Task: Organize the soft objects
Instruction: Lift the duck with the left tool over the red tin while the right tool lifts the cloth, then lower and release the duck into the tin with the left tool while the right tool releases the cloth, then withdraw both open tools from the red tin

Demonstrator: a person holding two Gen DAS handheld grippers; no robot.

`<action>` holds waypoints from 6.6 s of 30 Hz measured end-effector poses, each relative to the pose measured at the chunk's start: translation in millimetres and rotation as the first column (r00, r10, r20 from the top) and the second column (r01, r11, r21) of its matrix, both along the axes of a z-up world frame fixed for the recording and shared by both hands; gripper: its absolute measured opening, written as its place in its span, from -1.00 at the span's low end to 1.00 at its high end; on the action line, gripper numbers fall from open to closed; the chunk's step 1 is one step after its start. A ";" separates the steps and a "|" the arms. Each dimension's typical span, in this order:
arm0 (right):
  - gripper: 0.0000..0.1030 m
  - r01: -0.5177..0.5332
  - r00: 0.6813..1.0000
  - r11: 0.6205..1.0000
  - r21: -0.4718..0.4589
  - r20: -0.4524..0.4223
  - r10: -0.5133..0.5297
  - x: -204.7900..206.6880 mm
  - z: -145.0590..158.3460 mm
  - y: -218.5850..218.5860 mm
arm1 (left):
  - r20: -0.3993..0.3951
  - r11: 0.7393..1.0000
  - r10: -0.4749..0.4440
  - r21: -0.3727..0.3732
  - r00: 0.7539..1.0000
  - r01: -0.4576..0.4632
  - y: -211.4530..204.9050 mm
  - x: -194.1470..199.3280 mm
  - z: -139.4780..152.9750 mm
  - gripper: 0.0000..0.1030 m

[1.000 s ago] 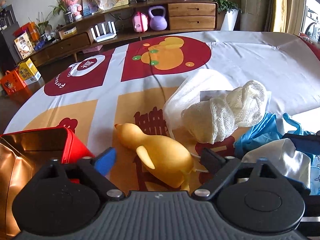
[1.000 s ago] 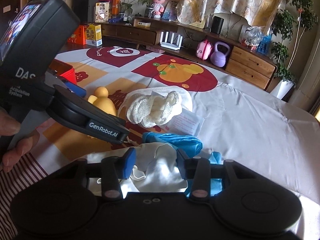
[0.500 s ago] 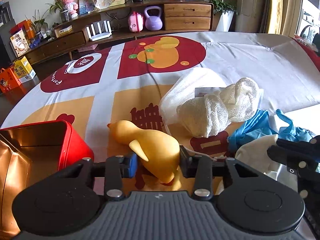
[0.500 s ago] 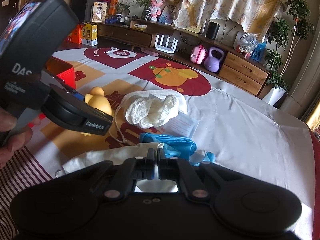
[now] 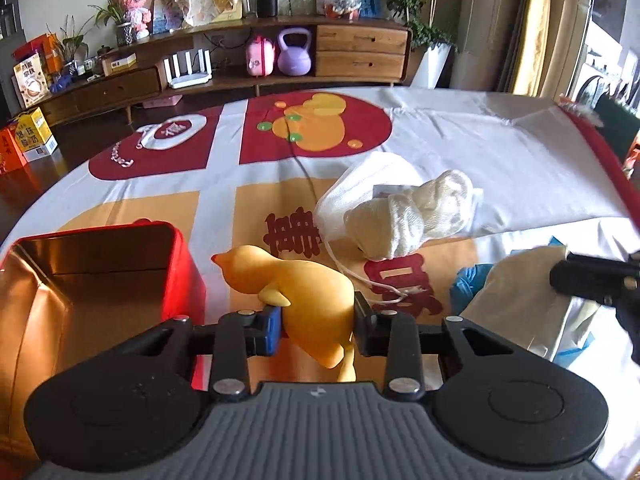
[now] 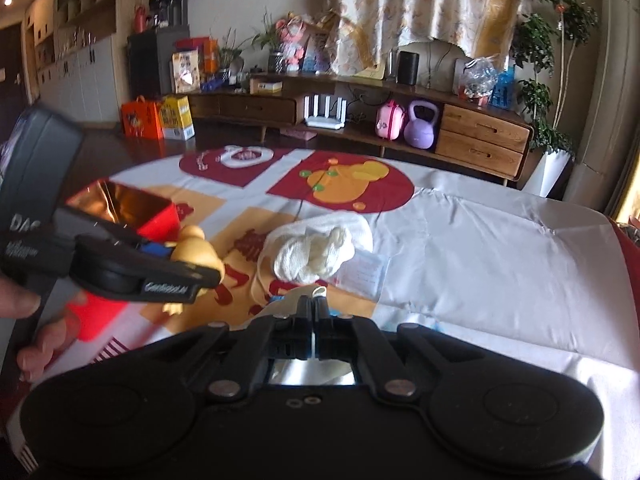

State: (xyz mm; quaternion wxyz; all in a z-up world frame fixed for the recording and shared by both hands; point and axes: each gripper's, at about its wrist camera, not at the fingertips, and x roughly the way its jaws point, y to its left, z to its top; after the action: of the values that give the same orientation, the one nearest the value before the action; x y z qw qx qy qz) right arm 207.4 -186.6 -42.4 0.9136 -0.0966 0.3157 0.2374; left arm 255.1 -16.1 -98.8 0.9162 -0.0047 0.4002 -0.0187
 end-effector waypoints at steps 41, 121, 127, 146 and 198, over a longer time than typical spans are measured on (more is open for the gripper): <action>-0.10 -0.143 0.980 0.974 -0.177 -0.161 0.115 -19.4 -68.5 55.5 | 0.019 0.995 -0.069 -0.069 0.997 0.070 15.6 -59.8 13.5 -0.34; -0.92 -0.214 0.932 0.967 0.139 -0.266 0.245 63.8 19.0 230.1 | -0.034 0.996 0.026 -0.081 0.999 -0.028 162.8 -52.1 29.2 -0.34; -0.91 -0.213 0.919 0.973 0.093 -0.319 0.232 66.2 -10.7 239.2 | -0.084 0.994 0.058 -0.085 0.995 -0.066 171.3 -41.8 8.3 -0.34; -0.63 -0.195 0.907 0.981 0.023 -0.376 0.189 69.8 -35.1 250.1 | -0.151 0.992 0.061 -0.102 0.987 -0.077 172.1 -30.0 -15.9 -0.19; 0.85 -0.064 0.975 0.968 0.241 -0.193 0.112 -36.9 58.0 76.6 | 0.088 0.987 0.130 -0.103 0.988 -0.121 100.8 -111.3 67.9 0.56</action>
State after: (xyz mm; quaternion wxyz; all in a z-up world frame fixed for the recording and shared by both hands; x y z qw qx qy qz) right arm 170.6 -110.0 15.6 0.8697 0.0226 0.3733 0.3220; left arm 143.8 84.7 -30.8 0.9322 -0.0739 0.3538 0.0193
